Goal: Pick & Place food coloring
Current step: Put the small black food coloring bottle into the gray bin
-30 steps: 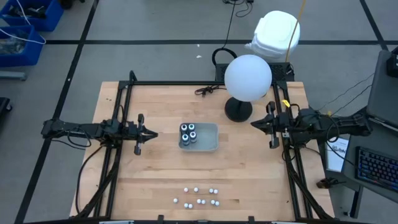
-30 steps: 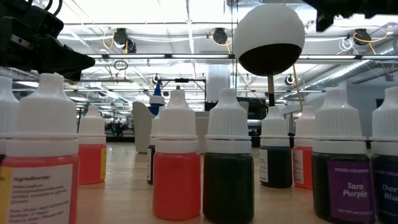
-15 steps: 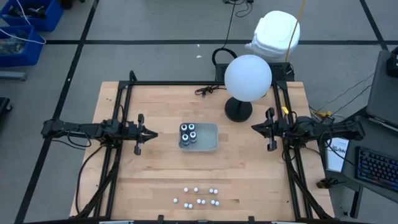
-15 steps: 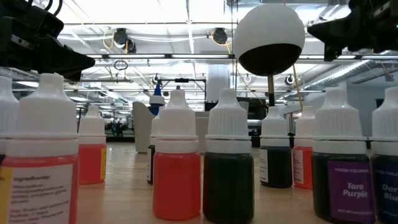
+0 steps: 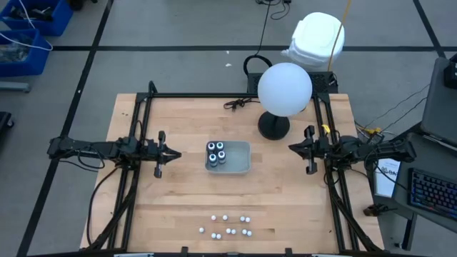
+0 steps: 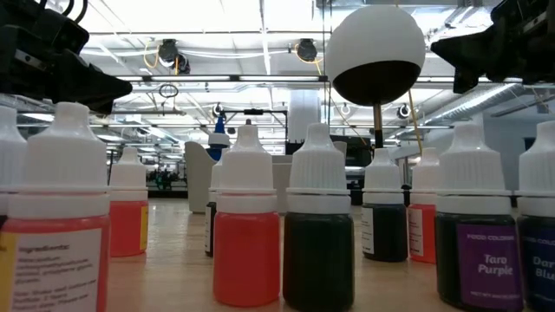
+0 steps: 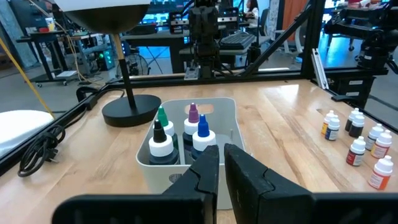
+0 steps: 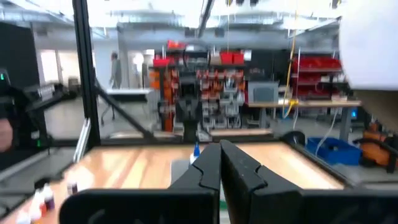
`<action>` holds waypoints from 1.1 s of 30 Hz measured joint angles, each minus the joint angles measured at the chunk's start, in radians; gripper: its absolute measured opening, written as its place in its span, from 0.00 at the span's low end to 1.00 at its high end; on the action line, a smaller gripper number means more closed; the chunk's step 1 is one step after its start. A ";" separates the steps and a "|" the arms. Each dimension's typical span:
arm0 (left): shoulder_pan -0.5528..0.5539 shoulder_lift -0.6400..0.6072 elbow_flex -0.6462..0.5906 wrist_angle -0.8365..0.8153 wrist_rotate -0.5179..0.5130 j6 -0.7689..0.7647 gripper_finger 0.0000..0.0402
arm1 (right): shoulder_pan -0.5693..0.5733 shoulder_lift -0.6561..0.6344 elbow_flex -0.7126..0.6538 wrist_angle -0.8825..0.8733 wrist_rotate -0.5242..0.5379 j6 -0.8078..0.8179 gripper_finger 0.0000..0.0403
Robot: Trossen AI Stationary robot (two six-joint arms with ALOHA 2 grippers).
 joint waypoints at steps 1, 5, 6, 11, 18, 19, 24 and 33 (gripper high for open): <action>0.000 0.000 0.000 -0.003 0.000 0.000 0.09 | 0.000 0.001 -0.002 -0.004 -0.002 -0.001 0.00; 0.000 0.000 0.000 -0.018 0.000 -0.012 0.09 | 0.000 0.001 -0.005 -0.002 -0.002 -0.002 0.00; 0.000 0.000 0.000 -0.024 0.000 -0.021 0.09 | 0.000 0.001 -0.005 -0.004 -0.001 -0.002 0.00; 0.000 0.000 0.000 -0.044 0.000 -0.016 0.09 | 0.000 0.001 -0.006 -0.002 0.001 -0.012 0.00; 0.000 0.000 0.001 -0.054 -0.001 0.012 0.09 | 0.000 0.001 -0.007 -0.004 -0.002 -0.033 0.00; 0.000 0.000 0.001 -0.049 -0.013 0.001 0.09 | 0.000 0.001 -0.007 -0.006 -0.002 -0.033 0.00; -0.001 0.000 0.006 -0.046 -0.074 -0.074 0.09 | 0.000 0.001 -0.007 -0.008 -0.002 -0.070 0.00; -0.085 0.077 0.090 0.073 -0.061 -0.071 0.09 | 0.000 0.001 -0.008 0.034 -0.003 -0.099 0.00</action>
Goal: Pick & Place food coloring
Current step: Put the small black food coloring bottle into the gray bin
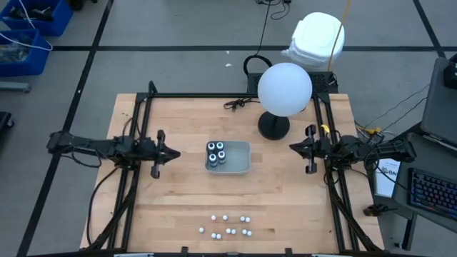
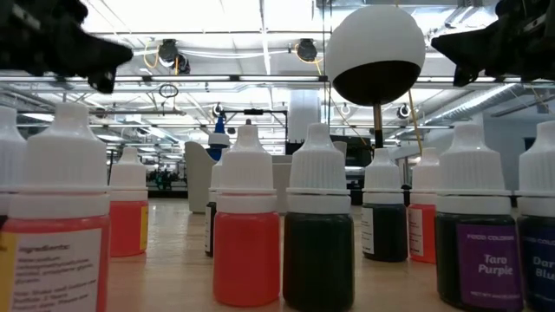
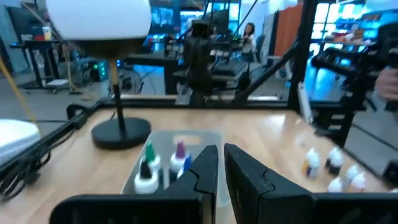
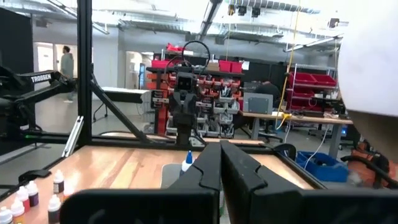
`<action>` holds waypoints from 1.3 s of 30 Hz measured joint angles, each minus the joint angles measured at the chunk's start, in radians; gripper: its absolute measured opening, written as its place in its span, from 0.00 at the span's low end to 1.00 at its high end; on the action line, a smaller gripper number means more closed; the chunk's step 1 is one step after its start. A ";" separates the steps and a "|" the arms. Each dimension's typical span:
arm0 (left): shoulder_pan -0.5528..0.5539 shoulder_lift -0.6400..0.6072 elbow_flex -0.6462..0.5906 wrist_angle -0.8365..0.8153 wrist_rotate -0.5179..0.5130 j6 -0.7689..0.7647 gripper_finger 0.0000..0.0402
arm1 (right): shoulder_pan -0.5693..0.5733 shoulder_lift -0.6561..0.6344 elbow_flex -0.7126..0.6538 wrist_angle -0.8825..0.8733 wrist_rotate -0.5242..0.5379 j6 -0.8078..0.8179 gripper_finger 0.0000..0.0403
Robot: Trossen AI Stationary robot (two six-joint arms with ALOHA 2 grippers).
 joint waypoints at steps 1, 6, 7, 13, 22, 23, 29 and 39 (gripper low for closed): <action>-0.011 0.016 0.018 0.001 -0.008 -0.003 0.09 | 0.000 0.000 0.000 0.007 0.000 -0.005 0.00; -0.071 0.127 0.137 0.018 -0.029 -0.012 0.09 | 0.000 0.000 0.000 0.030 0.000 -0.037 0.00; -0.085 0.160 0.161 0.021 -0.036 -0.012 0.09 | 0.000 0.000 0.000 0.037 0.000 -0.041 0.00; -0.204 0.404 0.338 0.010 -0.170 -0.023 0.09 | 0.000 0.000 0.000 0.066 0.000 -0.044 0.00; -0.376 0.835 0.665 -0.192 -0.339 -0.142 0.09 | 0.000 0.000 -0.001 0.062 0.000 -0.047 0.00; -0.392 0.883 0.702 -0.200 -0.348 -0.142 0.09 | 0.000 0.000 -0.001 0.059 0.000 -0.046 0.00; -0.460 1.128 0.973 -0.427 -0.351 -0.238 0.09 | 0.000 0.000 -0.001 0.048 0.000 -0.036 0.00; -0.521 1.483 1.456 -0.980 -0.281 -0.373 0.09 | 0.000 0.000 -0.001 0.007 0.000 -0.010 0.00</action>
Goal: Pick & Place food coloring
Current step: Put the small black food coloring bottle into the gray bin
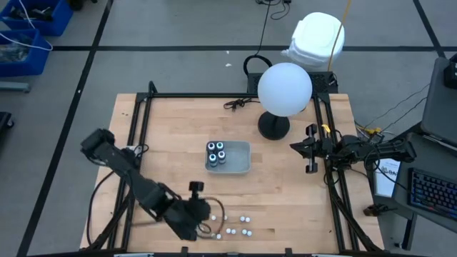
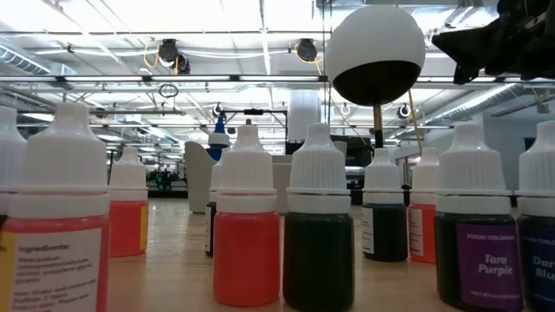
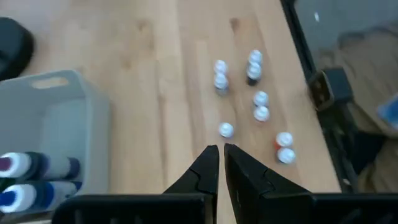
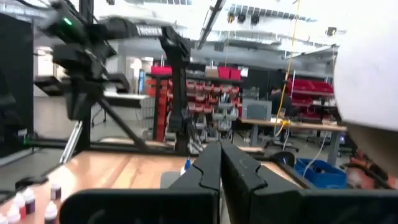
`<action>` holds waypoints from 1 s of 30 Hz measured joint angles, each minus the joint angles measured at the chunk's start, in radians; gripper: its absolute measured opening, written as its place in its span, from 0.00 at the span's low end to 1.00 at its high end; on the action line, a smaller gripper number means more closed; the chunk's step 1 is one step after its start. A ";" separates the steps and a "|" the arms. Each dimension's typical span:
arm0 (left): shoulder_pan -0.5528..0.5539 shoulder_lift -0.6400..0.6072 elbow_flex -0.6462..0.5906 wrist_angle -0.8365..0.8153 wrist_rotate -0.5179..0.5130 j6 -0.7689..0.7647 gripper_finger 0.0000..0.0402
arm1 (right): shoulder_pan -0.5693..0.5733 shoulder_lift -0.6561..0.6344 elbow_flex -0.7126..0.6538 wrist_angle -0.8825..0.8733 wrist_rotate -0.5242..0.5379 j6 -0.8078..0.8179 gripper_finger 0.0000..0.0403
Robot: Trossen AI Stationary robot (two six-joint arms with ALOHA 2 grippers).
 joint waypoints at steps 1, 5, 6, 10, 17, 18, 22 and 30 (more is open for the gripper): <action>-0.003 0.027 0.036 -0.028 0.011 -0.005 0.09 | 0.000 0.000 0.000 -0.016 0.000 -0.001 0.00; -0.005 0.118 0.159 -0.101 0.088 -0.084 0.09 | 0.000 0.000 0.000 -0.048 0.000 -0.001 0.00; -0.003 0.138 0.186 -0.115 0.112 -0.110 0.09 | 0.000 0.000 0.000 -0.048 0.000 0.000 0.00; 0.005 0.215 0.276 -0.143 0.211 -0.178 0.09 | 0.000 0.000 0.000 -0.049 0.000 0.021 0.00; 0.001 0.320 0.334 -0.185 0.305 -0.245 0.09 | 0.000 0.000 0.000 -0.086 0.000 0.028 0.00; -0.002 0.327 0.334 -0.190 0.316 -0.247 0.09 | 0.000 0.000 0.000 -0.086 0.000 0.031 0.00; -0.020 0.339 0.316 -0.188 0.319 -0.243 0.09 | 0.000 0.000 0.000 -0.086 0.000 0.037 0.00; -0.037 0.339 0.248 -0.172 0.267 -0.308 0.11 | 0.000 0.000 0.000 -0.086 0.000 0.032 0.00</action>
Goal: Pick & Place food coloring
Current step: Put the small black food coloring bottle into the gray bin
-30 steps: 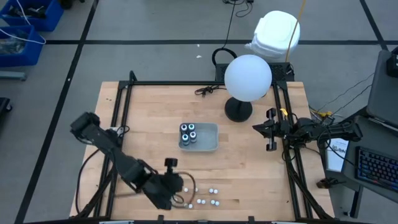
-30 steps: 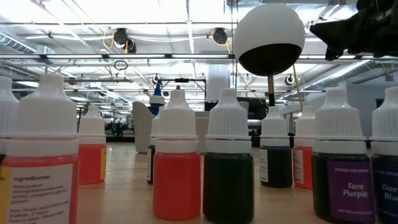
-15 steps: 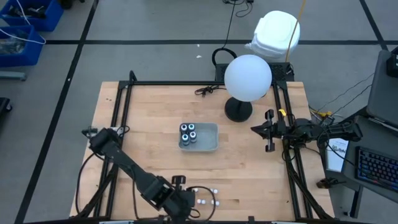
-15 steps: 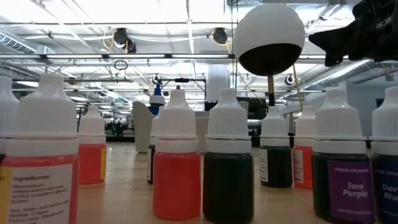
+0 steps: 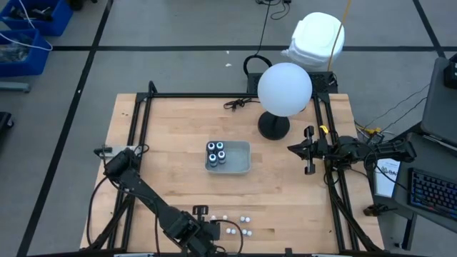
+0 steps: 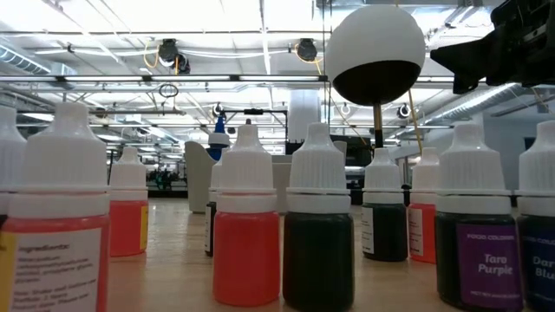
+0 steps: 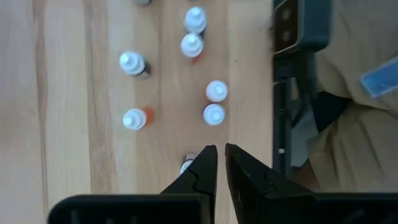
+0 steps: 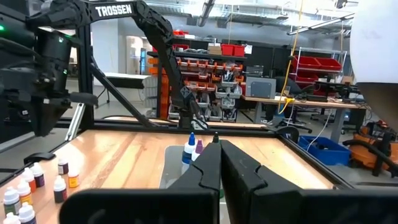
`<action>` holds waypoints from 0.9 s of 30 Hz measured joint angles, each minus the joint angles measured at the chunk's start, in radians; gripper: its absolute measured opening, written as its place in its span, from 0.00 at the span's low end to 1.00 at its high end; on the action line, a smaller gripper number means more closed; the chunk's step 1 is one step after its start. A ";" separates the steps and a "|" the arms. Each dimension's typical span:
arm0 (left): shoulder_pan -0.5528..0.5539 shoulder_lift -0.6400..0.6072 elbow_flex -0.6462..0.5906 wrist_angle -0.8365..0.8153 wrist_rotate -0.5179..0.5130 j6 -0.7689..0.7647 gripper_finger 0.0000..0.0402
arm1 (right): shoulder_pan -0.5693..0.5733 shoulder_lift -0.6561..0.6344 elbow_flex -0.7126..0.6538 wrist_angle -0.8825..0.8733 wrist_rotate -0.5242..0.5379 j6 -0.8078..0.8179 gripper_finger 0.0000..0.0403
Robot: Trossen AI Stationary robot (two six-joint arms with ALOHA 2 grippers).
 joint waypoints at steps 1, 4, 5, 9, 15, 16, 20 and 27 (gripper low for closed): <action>0.000 0.000 -0.008 0.000 0.000 -0.010 0.12 | 0.000 0.000 0.000 0.000 0.000 -0.002 0.00; -0.001 0.000 -0.033 0.008 0.000 -0.018 0.21 | 0.000 0.000 0.000 0.000 0.000 -0.002 0.00; -0.002 0.000 -0.042 0.010 0.000 -0.025 0.24 | 0.000 0.000 0.000 0.000 0.000 -0.002 0.00; -0.004 0.000 -0.080 0.017 0.022 -0.036 0.40 | 0.000 0.000 0.000 0.000 0.000 -0.003 0.00; -0.004 0.000 -0.119 0.074 0.032 -0.024 0.55 | 0.000 0.000 0.000 0.000 0.000 -0.001 0.00; -0.004 0.000 -0.124 0.080 0.032 -0.025 0.57 | 0.000 0.000 0.000 0.000 0.000 -0.001 0.00; -0.004 0.000 -0.148 0.080 0.032 -0.029 0.59 | 0.000 0.000 0.000 0.000 0.000 -0.001 0.00; -0.004 0.000 -0.220 0.136 0.055 -0.035 0.60 | 0.000 0.000 0.000 0.000 0.000 0.000 0.00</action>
